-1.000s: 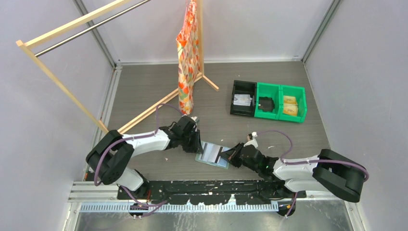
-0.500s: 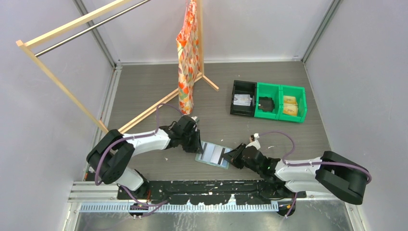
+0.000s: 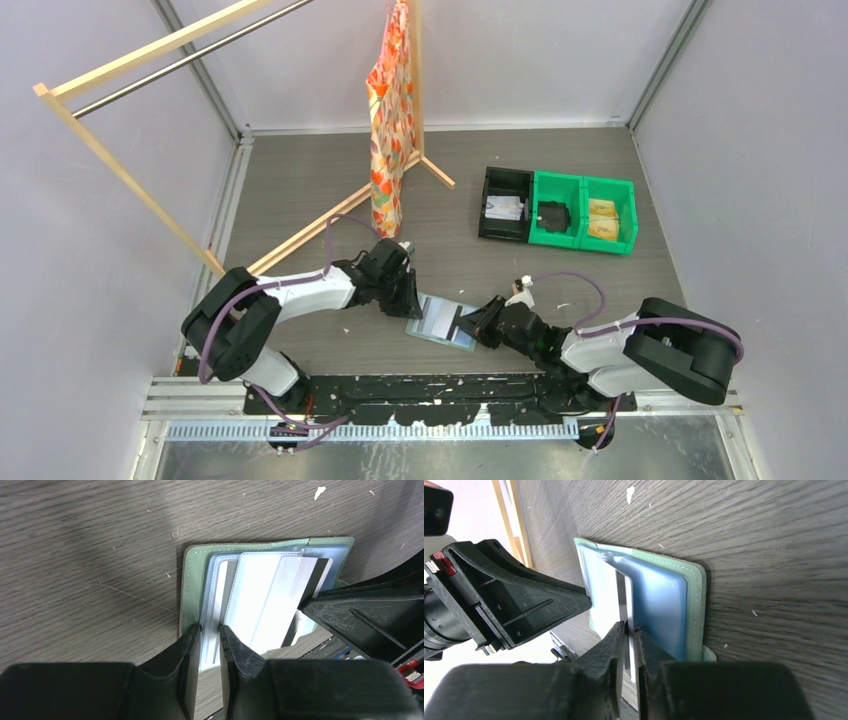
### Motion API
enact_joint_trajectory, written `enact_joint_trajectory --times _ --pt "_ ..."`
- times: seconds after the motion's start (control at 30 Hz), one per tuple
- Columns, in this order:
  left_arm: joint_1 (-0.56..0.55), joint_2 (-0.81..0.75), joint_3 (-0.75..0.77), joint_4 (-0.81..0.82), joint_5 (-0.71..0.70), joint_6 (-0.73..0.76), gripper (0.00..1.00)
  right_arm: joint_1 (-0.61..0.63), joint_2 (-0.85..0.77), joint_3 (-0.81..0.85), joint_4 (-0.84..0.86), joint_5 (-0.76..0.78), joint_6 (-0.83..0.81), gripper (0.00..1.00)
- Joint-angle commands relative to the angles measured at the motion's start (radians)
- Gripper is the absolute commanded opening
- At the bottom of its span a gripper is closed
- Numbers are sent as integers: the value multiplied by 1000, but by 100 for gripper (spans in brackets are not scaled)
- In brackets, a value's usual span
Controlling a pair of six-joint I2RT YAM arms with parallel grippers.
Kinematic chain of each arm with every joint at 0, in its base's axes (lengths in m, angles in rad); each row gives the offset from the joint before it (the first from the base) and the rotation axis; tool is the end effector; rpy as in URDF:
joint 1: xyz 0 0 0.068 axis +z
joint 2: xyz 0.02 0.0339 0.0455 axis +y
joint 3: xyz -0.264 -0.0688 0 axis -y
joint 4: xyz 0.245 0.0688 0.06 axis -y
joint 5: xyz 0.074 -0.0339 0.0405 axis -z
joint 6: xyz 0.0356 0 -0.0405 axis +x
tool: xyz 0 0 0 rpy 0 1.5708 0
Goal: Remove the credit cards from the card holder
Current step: Remove the credit card from the card holder, then place the credit card in the storage box.
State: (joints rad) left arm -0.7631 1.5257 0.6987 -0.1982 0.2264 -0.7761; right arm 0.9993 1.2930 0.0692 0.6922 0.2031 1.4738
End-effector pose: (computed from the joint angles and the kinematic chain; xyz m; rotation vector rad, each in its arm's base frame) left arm 0.1929 -0.1955 0.1446 0.0709 2.8021 -0.7742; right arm 0.1040 0.1485 0.1022 0.6875 2.2587 1.1949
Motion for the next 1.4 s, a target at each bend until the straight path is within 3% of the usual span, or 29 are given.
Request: enact_joint_trajectory --times 0.0,0.17,0.7,0.9,1.07,1.2,1.37 --pt "-8 84 -33 0 -81 33 23 -1 0 2 16 20 0 13" --pt "-8 83 -31 -4 -88 35 23 -1 -86 -15 -79 36 8 1" --pt "-7 96 -28 -8 -94 32 23 -4 -717 -42 -788 98 -27 1" --pt "-7 77 -21 -25 -97 36 23 -6 -878 104 -1082 188 -123 1" --pt "-7 58 -16 -41 -104 41 23 -12 -801 332 -1288 310 -224 1" --pt "-7 52 -13 -50 -105 46 23 -25 -554 565 -1460 377 -265 1" --pt "-7 39 -10 -62 -109 49 23 -24 -230 876 -1738 436 -203 1"
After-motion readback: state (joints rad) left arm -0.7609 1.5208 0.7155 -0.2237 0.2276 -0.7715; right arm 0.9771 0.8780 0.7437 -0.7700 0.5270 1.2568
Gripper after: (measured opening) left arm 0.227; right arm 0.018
